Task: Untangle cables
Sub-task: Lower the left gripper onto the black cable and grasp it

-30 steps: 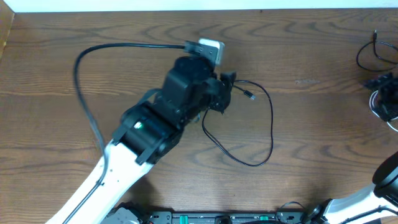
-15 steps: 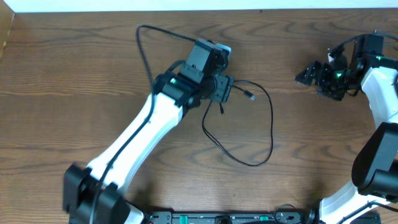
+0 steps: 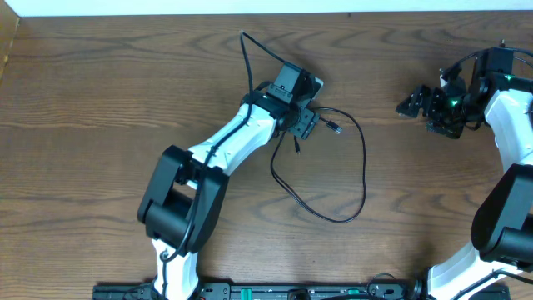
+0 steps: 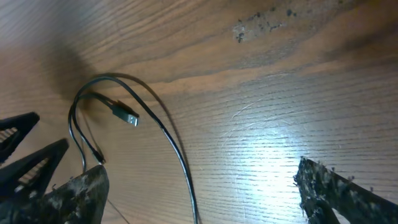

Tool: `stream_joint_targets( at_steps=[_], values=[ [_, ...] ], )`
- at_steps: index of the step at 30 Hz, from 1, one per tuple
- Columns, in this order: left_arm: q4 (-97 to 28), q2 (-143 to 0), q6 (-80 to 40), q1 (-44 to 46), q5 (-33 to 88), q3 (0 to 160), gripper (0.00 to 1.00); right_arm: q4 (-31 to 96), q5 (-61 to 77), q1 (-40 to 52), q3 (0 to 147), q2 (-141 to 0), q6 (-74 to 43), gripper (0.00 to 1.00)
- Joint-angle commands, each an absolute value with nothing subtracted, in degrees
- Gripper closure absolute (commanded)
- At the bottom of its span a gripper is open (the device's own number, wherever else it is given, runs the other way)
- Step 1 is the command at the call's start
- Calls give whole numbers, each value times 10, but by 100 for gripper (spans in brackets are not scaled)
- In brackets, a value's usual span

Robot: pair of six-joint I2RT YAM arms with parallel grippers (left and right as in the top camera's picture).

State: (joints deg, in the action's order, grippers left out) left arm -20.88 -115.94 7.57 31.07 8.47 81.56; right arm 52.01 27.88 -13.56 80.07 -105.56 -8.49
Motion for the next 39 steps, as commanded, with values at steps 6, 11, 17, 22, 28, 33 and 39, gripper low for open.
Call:
stream_joint_targets(
  at_steps=[6, 11, 17, 22, 28, 33, 39],
  values=[
    [-209, -1199, 94, 309, 50, 816, 34, 521, 270, -135, 802, -1043, -65, 6],
    [-209, -1199, 92, 309, 49, 809, 41, 521, 271, -134, 802, -1043, -65, 6],
    [-220, -1199, 92, 310, 49, 805, 48, 521, 271, -134, 802, -1043, -65, 5],
    [-220, -1199, 76, 310, 51, 804, 51, 522, 271, -134, 802, -1043, -65, 5],
    [-222, -1199, 72, 310, 54, 788, 52, 522, 271, -134, 802, -1043, -65, 5],
    [-221, -1199, 65, 310, 54, 773, 59, 523, 271, -134, 802, -1043, -65, 5],
    [-226, -1199, 30, 320, 66, 773, 93, 516, 274, -134, 802, -1043, -66, 5]
  ],
)
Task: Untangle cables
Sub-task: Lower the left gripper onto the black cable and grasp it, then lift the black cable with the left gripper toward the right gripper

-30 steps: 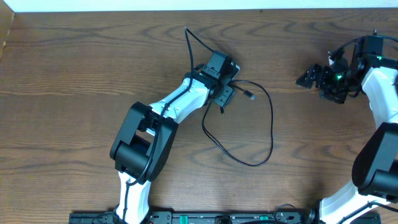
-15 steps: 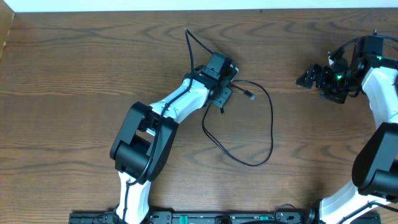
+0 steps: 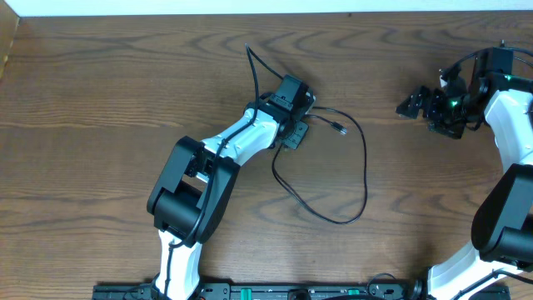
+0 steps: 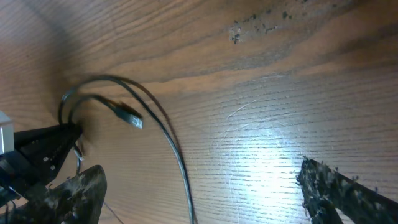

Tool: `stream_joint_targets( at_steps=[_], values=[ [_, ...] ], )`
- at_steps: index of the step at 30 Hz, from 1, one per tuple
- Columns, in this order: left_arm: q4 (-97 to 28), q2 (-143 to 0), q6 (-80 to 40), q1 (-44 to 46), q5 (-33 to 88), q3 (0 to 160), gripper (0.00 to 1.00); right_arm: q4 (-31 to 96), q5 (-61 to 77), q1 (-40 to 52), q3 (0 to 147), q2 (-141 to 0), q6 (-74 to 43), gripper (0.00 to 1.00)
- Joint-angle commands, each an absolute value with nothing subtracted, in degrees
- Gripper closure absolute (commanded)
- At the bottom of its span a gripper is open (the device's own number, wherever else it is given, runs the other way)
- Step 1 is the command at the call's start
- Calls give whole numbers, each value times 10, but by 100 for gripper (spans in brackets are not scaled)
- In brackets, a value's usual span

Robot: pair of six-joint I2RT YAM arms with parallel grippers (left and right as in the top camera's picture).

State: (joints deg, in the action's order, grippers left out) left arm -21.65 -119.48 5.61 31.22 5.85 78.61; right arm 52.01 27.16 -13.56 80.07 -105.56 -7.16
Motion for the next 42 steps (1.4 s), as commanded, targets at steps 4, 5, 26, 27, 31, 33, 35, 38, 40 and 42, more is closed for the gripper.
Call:
stream_joint_targets(
  at_steps=[4, 5, 26, 27, 31, 33, 35, 38, 40, 42],
  values=[
    [-233, -1169, -17, 326, 66, 789, 92, 494, 334, -134, 802, -1043, -65, 7],
    [-235, -1154, -26, 326, 66, 795, 92, 488, 352, -134, 802, -1042, -61, 8],
    [-92, -739, -162, 325, 43, 818, 93, 420, 682, -74, 802, -1006, 43, 9],
    [-80, -738, -173, 325, 36, 818, 92, 420, 672, -61, 802, -1006, 36, 9],
    [-45, -738, -206, 325, 34, 818, 93, 416, 599, 20, 802, -1007, -22, 8],
    [-42, -738, -209, 326, 34, 818, 92, 404, 571, 54, 802, -1008, -49, 8],
    [-41, -738, -214, 326, 34, 818, 92, 389, 524, 83, 802, -1008, -86, 8],
    [-38, -736, -234, 326, 34, 818, 92, 359, 450, 119, 802, -1010, -166, 8],
    [-33, -733, -244, 326, 34, 819, 93, 333, 424, 137, 802, -1012, -203, 9],
    [-29, -729, -254, 326, 34, 819, 93, 305, 413, 149, 802, -1014, -236, 9]
  ],
)
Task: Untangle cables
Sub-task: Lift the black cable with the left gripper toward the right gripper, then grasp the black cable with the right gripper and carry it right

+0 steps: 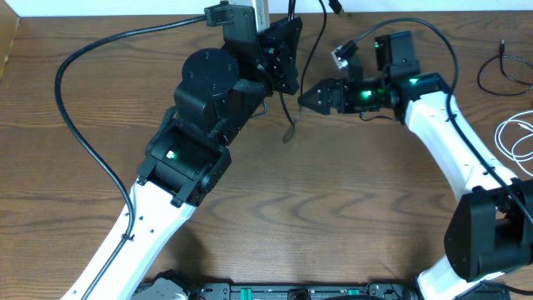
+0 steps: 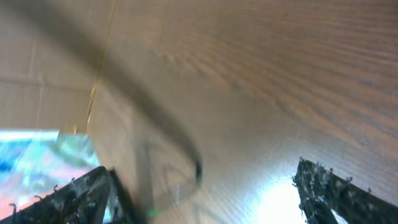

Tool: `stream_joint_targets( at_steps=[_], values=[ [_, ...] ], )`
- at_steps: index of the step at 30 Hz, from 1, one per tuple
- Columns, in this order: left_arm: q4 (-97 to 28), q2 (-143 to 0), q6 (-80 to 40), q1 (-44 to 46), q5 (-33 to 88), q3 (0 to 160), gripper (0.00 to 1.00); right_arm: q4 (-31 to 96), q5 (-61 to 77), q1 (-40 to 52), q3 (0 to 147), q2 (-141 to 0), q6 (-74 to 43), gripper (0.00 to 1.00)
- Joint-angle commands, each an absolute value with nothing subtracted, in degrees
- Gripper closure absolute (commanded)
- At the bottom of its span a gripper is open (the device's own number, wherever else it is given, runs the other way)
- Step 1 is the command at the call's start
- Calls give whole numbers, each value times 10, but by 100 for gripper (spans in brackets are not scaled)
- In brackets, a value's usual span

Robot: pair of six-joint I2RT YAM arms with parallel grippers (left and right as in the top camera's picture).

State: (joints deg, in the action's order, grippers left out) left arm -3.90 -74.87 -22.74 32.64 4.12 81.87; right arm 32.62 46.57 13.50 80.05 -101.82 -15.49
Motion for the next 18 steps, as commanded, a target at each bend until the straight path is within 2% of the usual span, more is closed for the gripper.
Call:
stream_joint_targets(
  at_steps=[1, 5, 7, 9, 10, 11, 12, 18],
  values=[
    [-24, -726, -261, 326, 34, 819, 93, 287, 406, 155, 802, -1014, -256, 10],
    [-8, -716, -269, 325, 34, 819, 92, 291, 326, 170, 801, -1015, -335, 16],
    [-2, -709, -269, 325, 33, 819, 93, 312, 294, 177, 801, -1019, -353, 28],
    [3, -703, -269, 325, 23, 819, 93, 333, 267, 180, 801, -1024, -353, 53],
    [3, -701, -269, 325, 16, 819, 93, 340, 257, 180, 801, -1024, -353, 63],
    [2, -698, -269, 325, -3, 819, 93, 357, 229, 180, 801, -1024, -352, 87],
    [-1, -696, -266, 325, -29, 819, 93, 372, 201, 178, 801, -1023, -342, 99],
    [-57, -702, -256, 324, -111, 819, 93, 402, 211, 147, 803, -1001, -279, 99]
  ],
)
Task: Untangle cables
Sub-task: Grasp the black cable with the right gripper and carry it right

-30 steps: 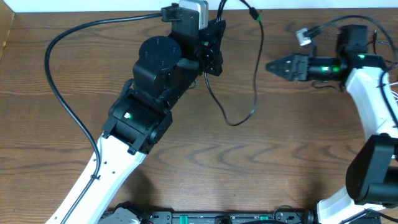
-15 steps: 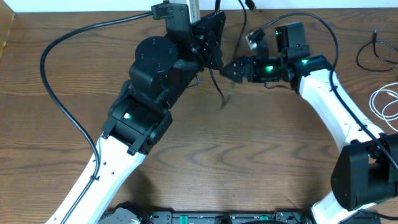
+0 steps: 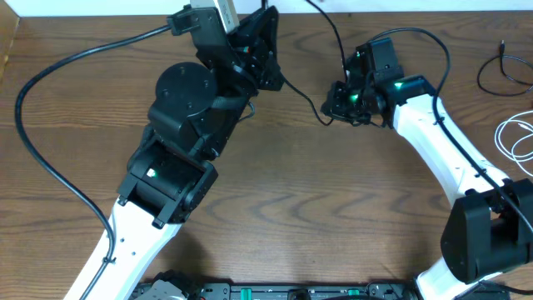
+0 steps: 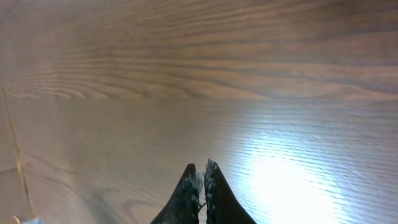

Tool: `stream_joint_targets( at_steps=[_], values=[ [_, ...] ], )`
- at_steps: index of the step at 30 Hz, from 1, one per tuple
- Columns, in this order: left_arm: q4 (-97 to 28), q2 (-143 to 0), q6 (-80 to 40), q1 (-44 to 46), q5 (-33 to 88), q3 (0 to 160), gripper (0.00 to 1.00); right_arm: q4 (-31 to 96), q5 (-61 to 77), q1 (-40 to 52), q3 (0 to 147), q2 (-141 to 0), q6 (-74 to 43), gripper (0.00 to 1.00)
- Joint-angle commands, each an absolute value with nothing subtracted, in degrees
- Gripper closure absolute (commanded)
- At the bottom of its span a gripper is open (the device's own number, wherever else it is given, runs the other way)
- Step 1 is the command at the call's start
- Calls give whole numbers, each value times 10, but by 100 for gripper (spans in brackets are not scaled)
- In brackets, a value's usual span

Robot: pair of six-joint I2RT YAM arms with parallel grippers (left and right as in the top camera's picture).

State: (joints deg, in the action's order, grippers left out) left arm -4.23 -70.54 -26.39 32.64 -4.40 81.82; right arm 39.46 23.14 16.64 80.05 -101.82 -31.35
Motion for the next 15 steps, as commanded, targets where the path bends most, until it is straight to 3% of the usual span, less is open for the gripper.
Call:
stream_joint_targets(
  at_steps=[1, 8, 10, 12, 15],
  values=[
    [-79, -707, -251, 324, -124, 819, 93, 406, 228, 133, 803, -983, -264, 99],
    [-137, -746, -251, 324, -142, 819, 92, 400, 311, 29, 803, -840, -254, 99],
    [-137, -757, -251, 324, -142, 819, 83, 396, 322, -20, 805, -791, -255, 99],
    [-137, -768, -251, 324, -142, 819, 63, 386, 322, -72, 807, -751, -257, 99],
    [-142, -778, -251, 324, -142, 819, 46, 369, 322, -144, 810, -712, -264, 99]
  ],
)
